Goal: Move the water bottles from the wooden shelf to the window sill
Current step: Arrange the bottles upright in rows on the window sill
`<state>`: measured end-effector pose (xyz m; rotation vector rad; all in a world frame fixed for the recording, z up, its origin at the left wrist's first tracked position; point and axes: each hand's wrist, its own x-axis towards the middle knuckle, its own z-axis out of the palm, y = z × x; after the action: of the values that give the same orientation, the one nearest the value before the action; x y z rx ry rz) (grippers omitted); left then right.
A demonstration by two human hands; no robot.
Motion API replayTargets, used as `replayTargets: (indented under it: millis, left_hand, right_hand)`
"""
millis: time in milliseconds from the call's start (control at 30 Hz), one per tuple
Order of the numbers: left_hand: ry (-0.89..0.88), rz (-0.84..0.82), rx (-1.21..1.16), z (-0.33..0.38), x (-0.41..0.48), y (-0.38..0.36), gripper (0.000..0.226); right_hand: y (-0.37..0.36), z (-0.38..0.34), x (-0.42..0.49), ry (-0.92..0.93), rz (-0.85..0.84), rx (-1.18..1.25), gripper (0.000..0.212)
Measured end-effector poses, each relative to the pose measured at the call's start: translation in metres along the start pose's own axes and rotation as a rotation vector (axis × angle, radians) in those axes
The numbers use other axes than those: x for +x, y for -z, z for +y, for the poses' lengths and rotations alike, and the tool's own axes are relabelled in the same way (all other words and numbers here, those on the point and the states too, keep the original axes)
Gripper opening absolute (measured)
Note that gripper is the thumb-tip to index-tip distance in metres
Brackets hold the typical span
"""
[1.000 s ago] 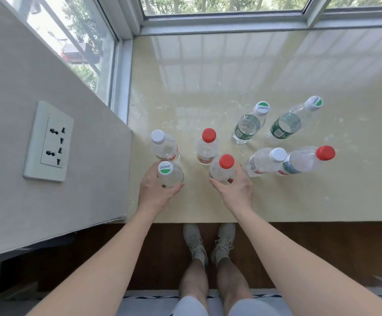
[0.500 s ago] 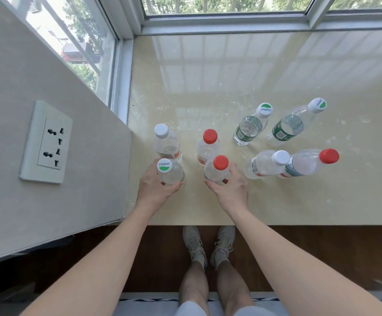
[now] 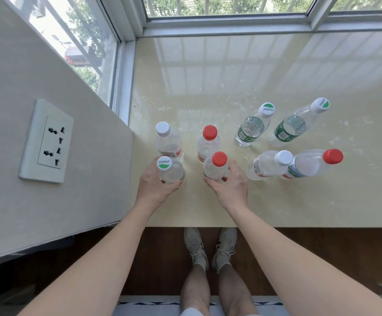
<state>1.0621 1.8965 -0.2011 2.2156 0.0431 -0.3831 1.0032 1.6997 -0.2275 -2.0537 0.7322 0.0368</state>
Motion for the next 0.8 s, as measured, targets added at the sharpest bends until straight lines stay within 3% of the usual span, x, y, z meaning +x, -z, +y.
replayTargets:
  millis: [100, 267, 433, 567, 800]
  left_hand:
    - [0.006, -0.017, -0.008, -0.002, 0.0, 0.0, 0.061]
    - [0.068, -0.066, -0.024, -0.006, -0.003, 0.009, 0.079]
    - [0.152, -0.087, 0.025, -0.002, -0.008, 0.035, 0.098]
    - [0.183, -0.074, 0.105, 0.009, -0.01, 0.057, 0.088]
    - [0.047, -0.009, 0.096, 0.045, 0.012, 0.09, 0.069]
  right_hand:
    - [0.001, 0.0, 0.0, -0.018, -0.022, -0.016, 0.061]
    - [0.013, -0.005, -0.007, -0.064, -0.089, -0.055, 0.09]
    - [0.038, -0.021, -0.019, -0.054, -0.109, -0.062, 0.099]
    - [0.059, -0.045, -0.028, 0.003, -0.118, -0.088, 0.105]
    - [0.079, -0.1, -0.015, 0.092, -0.105, -0.071, 0.099]
